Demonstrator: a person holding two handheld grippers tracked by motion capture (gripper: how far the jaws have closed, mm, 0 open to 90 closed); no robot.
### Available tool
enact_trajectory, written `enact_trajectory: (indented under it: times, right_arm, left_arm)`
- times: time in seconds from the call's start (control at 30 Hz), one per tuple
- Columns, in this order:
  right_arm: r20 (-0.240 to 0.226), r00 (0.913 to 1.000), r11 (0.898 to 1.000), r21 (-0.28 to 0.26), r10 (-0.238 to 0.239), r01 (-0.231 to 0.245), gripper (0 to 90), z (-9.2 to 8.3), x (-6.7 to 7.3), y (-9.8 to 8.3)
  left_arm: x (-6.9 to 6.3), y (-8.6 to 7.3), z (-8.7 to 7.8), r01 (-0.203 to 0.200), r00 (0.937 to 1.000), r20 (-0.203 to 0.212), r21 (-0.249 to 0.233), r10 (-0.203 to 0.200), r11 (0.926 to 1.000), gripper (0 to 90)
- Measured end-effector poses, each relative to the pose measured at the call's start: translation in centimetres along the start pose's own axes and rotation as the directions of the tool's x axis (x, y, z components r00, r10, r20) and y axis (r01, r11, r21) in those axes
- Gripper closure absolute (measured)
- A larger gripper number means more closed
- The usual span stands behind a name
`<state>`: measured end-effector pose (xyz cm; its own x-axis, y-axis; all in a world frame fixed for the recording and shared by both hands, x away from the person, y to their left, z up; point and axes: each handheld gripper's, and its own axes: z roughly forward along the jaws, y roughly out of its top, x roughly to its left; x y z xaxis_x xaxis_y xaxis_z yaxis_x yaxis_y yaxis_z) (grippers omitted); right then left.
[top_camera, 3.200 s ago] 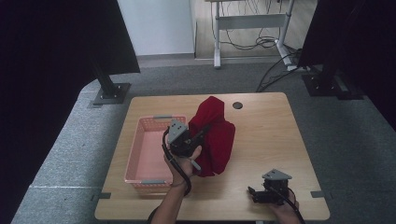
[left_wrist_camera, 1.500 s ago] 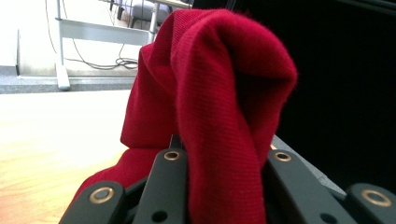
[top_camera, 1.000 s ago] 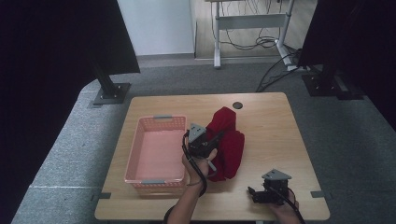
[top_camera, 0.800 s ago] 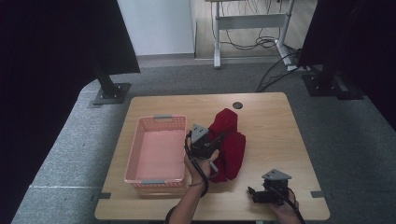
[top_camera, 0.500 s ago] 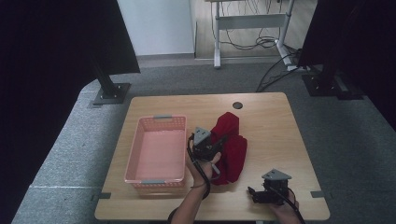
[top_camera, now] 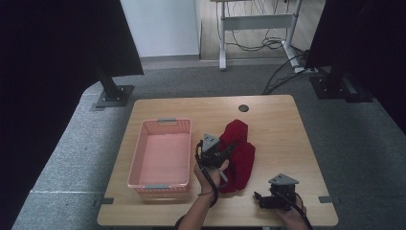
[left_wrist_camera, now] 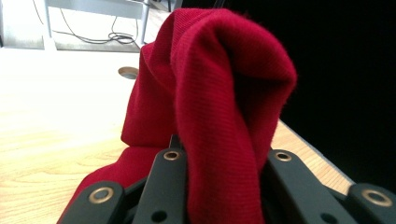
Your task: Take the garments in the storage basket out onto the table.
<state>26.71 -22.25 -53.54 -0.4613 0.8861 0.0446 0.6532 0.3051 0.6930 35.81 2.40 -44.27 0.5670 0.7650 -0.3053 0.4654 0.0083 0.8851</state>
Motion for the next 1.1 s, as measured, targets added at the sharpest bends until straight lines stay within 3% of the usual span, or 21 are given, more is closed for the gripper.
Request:
enact_trajectory:
  times: [0.13,0.33,0.67,0.9,1.1]
  right_arm:
    - [0.002,1.0,1.0,0.0,-0.003,0.003,2.1,0.0,0.0,0.0]
    - [0.005,1.0,1.0,0.001,-0.005,0.005,2.1,0.0,0.0,0.0]
    - [0.002,1.0,1.0,0.0,-0.003,0.003,2.1,0.0,0.0,0.0]
    - [0.004,1.0,1.0,0.001,-0.006,0.006,2.1,0.0,0.1,0.0]
    - [0.005,1.0,1.0,0.001,-0.006,0.006,2.1,0.0,0.0,0.0]
  left_arm:
    - [0.2,-0.5,0.1,-0.002,0.9999,-0.01,0.017,0.002,0.9999,76.2]
    - [-0.2,-1.0,-0.1,-0.038,0.9992,-0.014,0.021,0.038,0.9991,76.1]
    - [-0.2,-2.0,0.1,-0.04,0.9991,-0.013,0.046,0.041,0.9982,76.0]
    - [0.1,-3.6,0.7,-0.006,0.9999,-0.011,0.076,0.007,0.9971,76.1]
    - [0.3,-3.6,0.6,0.002,1.0,-0.002,0.081,-0.002,0.9967,75.9]
